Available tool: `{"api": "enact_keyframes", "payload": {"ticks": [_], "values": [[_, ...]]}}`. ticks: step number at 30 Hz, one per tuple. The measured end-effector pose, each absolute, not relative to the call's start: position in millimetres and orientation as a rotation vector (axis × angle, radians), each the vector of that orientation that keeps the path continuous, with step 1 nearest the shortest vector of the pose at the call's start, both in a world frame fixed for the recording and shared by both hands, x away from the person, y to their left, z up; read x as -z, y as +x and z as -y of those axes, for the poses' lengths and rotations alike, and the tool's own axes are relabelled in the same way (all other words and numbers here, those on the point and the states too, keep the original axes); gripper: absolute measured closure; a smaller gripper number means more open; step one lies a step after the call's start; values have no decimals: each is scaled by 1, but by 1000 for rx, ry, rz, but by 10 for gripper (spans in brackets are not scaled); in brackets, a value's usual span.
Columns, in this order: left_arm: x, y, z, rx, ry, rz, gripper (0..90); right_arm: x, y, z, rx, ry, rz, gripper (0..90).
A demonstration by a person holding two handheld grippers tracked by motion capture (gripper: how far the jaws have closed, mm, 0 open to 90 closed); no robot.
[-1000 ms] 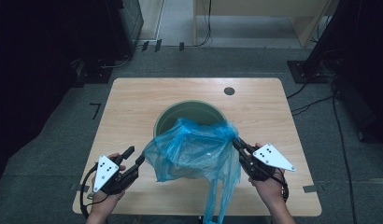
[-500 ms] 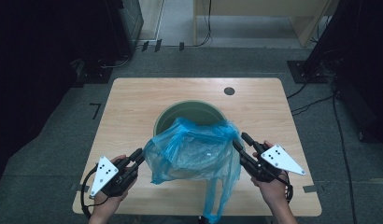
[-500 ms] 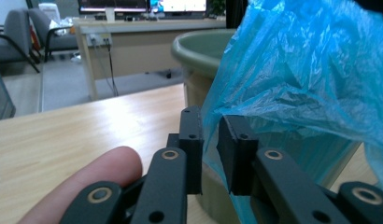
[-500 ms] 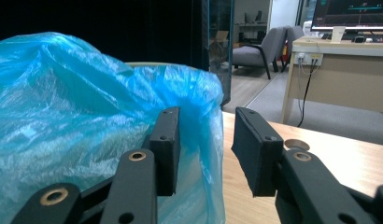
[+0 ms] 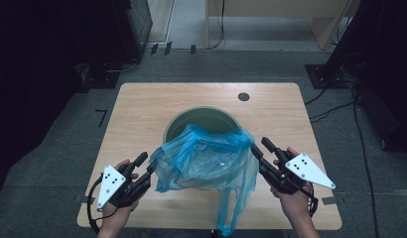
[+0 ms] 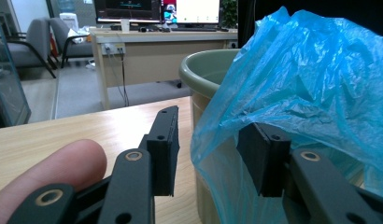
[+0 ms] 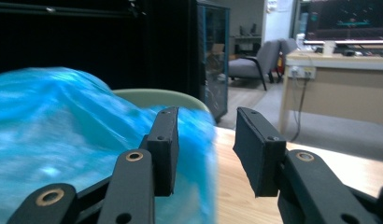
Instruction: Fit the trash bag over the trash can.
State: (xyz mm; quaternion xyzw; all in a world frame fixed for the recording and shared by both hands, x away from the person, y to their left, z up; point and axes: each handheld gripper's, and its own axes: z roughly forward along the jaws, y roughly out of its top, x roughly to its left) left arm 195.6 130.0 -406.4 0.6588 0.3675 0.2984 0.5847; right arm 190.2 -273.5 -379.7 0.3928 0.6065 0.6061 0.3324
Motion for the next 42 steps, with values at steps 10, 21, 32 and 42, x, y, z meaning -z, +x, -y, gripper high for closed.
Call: {"api": "enact_keyframes", "payload": {"ticks": [10, 21, 32, 42], "values": [[409, 196, -119, -680, 1550, -844, 565, 384, 185, 247, -1621, 930, -1731, 558], [415, 198, -111, -675, 1547, -836, 683, 394, 189, 245, -1594, 978, -1722, 848], [411, 206, -110, -677, 1533, -860, 824, 388, 198, 246, -1578, 972, -1721, 900], [397, 215, -113, -742, 1470, -908, 692, 373, 218, 249, -1569, 956, -1695, 900]]}}
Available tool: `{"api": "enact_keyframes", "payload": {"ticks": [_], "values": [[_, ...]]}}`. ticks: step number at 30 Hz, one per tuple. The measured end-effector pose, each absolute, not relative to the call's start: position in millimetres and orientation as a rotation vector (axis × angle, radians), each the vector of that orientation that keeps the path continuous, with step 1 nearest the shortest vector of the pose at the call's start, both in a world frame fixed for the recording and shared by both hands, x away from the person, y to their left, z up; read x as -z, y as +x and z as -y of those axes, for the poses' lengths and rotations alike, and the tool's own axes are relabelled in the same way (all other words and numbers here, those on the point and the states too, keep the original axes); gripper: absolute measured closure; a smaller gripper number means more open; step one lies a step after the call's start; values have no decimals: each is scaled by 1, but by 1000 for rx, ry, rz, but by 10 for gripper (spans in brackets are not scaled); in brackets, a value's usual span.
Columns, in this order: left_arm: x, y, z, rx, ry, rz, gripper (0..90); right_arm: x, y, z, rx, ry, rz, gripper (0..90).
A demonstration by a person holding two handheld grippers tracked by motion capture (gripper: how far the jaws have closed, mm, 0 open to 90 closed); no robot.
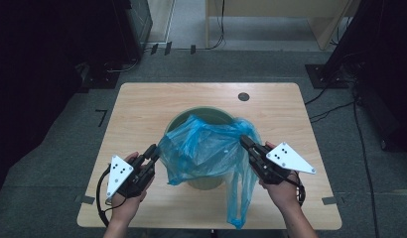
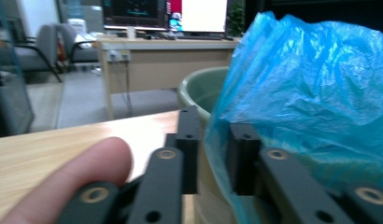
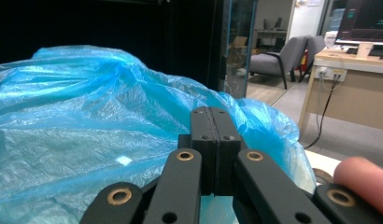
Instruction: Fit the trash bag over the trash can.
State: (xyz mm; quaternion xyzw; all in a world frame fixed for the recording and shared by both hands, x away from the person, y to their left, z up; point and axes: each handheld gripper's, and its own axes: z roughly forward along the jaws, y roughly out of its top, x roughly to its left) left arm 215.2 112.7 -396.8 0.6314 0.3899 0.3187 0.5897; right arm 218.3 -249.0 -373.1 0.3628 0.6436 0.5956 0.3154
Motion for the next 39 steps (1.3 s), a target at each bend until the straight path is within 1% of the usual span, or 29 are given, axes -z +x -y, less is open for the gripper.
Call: {"api": "enact_keyframes", "payload": {"ticks": [1, 2, 4, 8, 11, 16, 18, 21, 24, 29, 34, 39], "values": [[396, 217, -113, -747, 1461, -928, 624, 372, 220, 249, -1568, 962, -1691, 900], [396, 218, -113, -741, 1451, -943, 577, 371, 222, 249, -1568, 967, -1686, 900], [395, 220, -114, -721, 1439, -950, 534, 369, 224, 248, -1573, 970, -1678, 900], [391, 218, -116, -735, 1434, -942, 452, 366, 227, 245, -1563, 969, -1666, 900], [387, 215, -121, -744, 1423, -940, 370, 365, 231, 243, -1556, 983, -1651, 900], [389, 212, -126, -706, 1435, -915, 362, 362, 235, 238, -1552, 994, -1634, 900], [391, 213, -125, -705, 1440, -933, 364, 361, 237, 235, -1538, 983, -1637, 900], [391, 217, -126, -656, 1433, -957, 366, 360, 240, 233, -1529, 984, -1647, 900], [390, 216, -126, -650, 1437, -947, 365, 360, 241, 233, -1529, 986, -1642, 900], [392, 209, -132, -654, 1458, -869, 350, 359, 242, 236, -1521, 1005, -1625, 900], [404, 201, -144, -599, 1518, -782, 306, 358, 243, 237, -1520, 1015, -1614, 900], [402, 193, -154, -561, 1491, -728, 276, 358, 241, 235, -1517, 1012, -1614, 900]]}}
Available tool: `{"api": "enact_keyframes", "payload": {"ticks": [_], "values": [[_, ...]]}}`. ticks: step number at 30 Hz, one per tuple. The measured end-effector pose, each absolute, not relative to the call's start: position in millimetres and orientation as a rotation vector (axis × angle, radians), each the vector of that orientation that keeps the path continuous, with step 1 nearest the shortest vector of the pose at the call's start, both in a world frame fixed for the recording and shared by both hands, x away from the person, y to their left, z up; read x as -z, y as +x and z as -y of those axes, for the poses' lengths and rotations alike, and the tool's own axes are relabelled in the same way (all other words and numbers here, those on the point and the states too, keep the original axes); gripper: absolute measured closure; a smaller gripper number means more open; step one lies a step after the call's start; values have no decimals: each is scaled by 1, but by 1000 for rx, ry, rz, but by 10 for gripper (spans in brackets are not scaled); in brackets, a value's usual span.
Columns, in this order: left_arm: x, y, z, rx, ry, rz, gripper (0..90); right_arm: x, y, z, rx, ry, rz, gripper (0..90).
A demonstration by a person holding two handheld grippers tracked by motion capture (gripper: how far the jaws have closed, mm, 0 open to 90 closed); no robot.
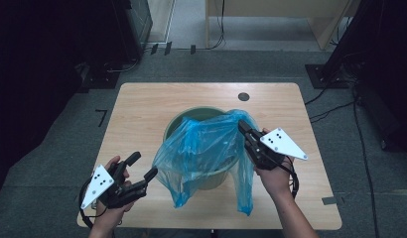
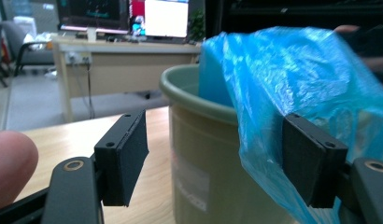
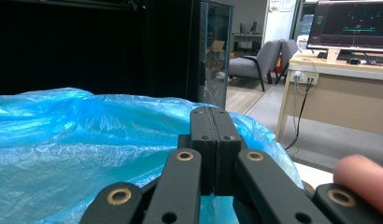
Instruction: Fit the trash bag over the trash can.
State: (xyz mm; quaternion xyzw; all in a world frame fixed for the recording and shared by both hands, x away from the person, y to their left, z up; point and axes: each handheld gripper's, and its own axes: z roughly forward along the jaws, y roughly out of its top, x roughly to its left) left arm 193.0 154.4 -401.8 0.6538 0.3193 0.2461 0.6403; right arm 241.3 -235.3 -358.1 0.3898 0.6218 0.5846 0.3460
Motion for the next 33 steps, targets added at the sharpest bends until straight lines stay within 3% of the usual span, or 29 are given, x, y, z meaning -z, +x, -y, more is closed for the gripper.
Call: {"api": "enact_keyframes", "payload": {"ticks": [8, 18, 33], "values": [[393, 179, -150, -517, 1493, -590, 266, 359, 239, 231, -1522, 1017, -1610, 900], [392, 177, -129, -512, 1552, -598, 203, 357, 233, 224, -1537, 996, -1621, 900], [393, 175, -114, -491, 1594, -587, 204, 354, 230, 216, -1548, 1013, -1611, 900]]}}
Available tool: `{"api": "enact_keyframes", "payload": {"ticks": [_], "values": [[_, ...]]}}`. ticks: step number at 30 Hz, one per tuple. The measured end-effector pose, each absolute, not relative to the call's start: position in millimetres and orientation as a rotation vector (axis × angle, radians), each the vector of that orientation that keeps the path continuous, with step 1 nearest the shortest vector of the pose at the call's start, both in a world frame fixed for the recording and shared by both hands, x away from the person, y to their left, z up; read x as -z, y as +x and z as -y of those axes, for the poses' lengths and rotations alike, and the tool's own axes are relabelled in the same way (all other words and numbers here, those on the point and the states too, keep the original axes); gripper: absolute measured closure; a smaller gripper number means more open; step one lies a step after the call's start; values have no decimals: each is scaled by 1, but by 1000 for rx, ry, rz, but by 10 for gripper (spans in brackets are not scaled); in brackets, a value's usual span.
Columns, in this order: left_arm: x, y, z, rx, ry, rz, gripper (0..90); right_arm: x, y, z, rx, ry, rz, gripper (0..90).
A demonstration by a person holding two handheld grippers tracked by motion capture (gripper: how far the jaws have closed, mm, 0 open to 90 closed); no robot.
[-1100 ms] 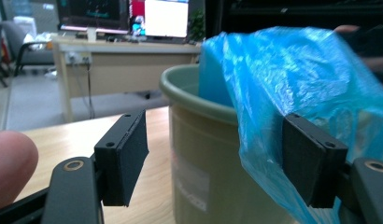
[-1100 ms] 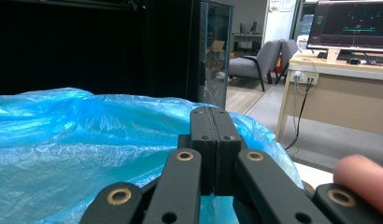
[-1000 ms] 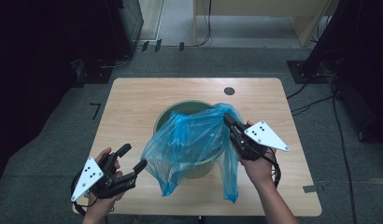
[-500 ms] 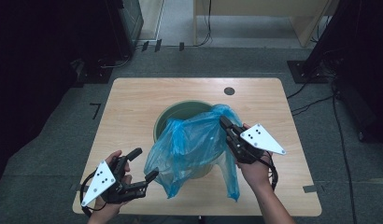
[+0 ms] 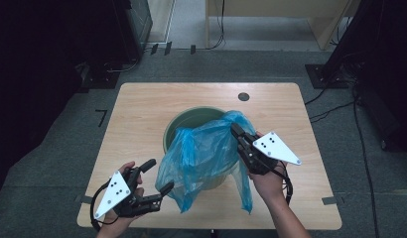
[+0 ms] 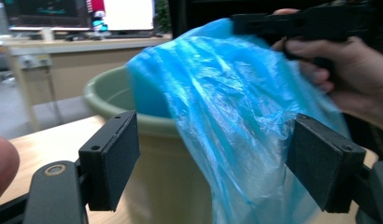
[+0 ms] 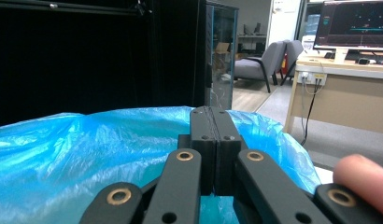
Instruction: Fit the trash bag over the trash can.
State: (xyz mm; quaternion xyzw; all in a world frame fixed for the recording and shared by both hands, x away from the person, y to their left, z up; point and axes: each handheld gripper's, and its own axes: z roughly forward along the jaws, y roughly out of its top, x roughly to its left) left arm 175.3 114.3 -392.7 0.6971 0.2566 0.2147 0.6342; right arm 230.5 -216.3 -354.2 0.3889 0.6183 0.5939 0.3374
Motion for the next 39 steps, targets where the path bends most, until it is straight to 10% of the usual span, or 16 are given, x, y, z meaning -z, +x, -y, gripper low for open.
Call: {"api": "enact_keyframes", "payload": {"ticks": [23, 31, 39], "values": [[384, 136, -69, -591, 1562, -449, 312, 355, 231, 212, -1519, 1021, -1595, 896], [373, 153, -96, -783, 1509, -729, 306, 355, 234, 218, -1500, 1067, -1575, 900], [359, 140, -88, -702, 1455, -742, 396, 356, 233, 212, -1498, 1059, -1580, 900]]}}
